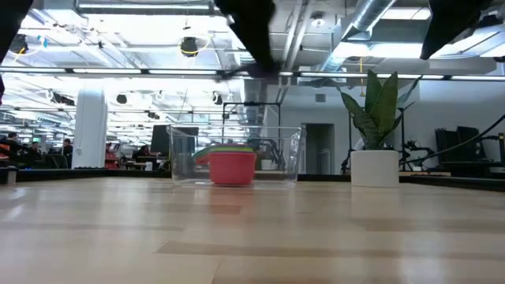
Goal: Nest measuring cups in basket
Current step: Stack the blue measuring cup on top of the orange measuring cup in the transparent bin
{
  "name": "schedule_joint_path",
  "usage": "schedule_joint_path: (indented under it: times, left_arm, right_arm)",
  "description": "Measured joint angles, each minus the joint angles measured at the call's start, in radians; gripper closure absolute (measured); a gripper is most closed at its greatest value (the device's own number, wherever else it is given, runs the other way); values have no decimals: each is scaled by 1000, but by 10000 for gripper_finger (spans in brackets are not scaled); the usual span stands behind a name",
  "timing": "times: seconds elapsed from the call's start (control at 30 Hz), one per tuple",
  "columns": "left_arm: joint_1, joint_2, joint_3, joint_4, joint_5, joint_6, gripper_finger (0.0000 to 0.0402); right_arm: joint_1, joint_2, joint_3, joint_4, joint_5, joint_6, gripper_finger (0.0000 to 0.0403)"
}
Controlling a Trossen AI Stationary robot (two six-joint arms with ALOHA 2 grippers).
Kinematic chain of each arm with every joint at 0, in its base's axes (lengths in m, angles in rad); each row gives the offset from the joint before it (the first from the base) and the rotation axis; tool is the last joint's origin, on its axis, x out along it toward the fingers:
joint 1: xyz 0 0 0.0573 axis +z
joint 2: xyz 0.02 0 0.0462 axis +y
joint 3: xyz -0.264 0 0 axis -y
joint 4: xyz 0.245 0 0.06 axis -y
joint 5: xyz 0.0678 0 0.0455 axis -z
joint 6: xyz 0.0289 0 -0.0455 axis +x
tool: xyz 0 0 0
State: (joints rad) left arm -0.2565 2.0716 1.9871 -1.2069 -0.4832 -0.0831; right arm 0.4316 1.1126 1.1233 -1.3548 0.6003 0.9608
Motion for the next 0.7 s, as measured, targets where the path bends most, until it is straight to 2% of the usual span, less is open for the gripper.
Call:
schedule_joint_path:
  times: [0.17, 0.23, 0.3, 0.4, 0.6, 0.7]
  left_arm:
    - [60, -5, 157, -365, -57, -74, 401]
    - [93, -27, 146, -357, -44, -68, 401]
    - [129, -66, 111, -348, 14, -17, 401]
    - [192, -105, 73, -371, 13, 15, 401]
    - [336, -211, -50, -324, 57, 88, 401]
    - [405, -241, -134, -292, 116, 87, 401]
  right_arm:
    - [-1, 0, 0, 1, 1, 0, 369]
    - [-1, 0, 0, 5, 1, 2, 369]
    - [-1, 0, 0, 7, 1, 18, 369]
    - [-1, 0, 0, 7, 0, 41, 369]
    - [-1, 0, 0, 11, 0, 43, 369]
    - [-1, 0, 0, 13, 1, 44, 369]
